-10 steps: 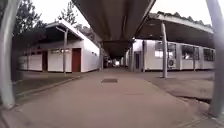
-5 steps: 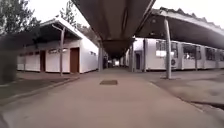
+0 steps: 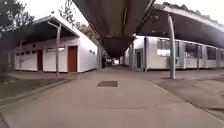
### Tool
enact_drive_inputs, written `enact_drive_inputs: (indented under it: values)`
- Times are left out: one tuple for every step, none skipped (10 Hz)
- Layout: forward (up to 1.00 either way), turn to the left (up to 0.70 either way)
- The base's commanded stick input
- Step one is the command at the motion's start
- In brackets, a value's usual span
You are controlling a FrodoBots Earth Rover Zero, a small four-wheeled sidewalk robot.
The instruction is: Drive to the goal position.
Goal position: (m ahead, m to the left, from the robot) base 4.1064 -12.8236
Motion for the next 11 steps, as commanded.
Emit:
enact_drive_inputs:
  values:
    - [0.70,0.00]
    - [0.70,0.00]
    - [0.70,0.00]
    - [0.70,0.00]
    - [0.70,0.00]
    - [0.70,0.00]
    - [0.70,0.00]
    - [0.70,0.00]
    - [0.70,0.00]
    - [0.70,-0.04]
    - [0.70,-0.10]
